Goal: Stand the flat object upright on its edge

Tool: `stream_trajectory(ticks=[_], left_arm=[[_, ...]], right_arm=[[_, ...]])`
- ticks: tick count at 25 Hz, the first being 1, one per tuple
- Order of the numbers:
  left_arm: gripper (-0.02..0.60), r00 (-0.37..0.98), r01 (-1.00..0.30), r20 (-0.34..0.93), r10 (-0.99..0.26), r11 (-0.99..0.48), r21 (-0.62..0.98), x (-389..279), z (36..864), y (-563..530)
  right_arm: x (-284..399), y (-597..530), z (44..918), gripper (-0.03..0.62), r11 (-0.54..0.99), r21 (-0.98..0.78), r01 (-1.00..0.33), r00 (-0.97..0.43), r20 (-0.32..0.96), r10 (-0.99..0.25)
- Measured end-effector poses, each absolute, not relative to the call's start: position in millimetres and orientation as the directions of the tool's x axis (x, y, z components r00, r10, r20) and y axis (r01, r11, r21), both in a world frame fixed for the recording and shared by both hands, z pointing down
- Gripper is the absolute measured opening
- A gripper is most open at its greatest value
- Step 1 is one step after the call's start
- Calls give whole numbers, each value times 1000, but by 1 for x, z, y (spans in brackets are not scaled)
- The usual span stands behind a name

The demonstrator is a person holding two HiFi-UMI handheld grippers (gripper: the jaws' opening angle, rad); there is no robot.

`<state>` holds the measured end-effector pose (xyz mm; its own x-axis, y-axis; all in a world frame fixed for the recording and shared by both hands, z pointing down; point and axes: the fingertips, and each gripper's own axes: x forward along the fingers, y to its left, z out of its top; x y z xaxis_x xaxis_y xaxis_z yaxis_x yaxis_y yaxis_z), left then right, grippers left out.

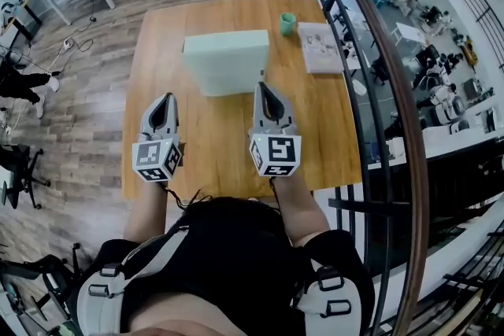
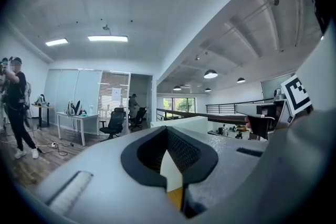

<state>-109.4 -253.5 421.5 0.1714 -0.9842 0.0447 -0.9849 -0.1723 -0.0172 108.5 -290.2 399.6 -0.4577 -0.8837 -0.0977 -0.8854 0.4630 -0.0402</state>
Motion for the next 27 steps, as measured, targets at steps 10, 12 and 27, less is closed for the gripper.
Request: stream_trajectory(ticks=[10, 12, 27], left_arm=[[3, 221, -972, 39, -974, -223, -74, -80, 422, -239], [3, 224, -971, 40, -974, -227, -78, -78, 421, -237], [3, 245, -968, 36, -969, -246, -49, -79, 423, -233]], right_arm=[[112, -266, 410, 2, 462, -5, -887, -461, -67, -885], [112, -264, 409, 2, 463, -6, -887, -461, -67, -885], [97, -257, 411, 2, 491, -9, -871, -489, -63, -870]])
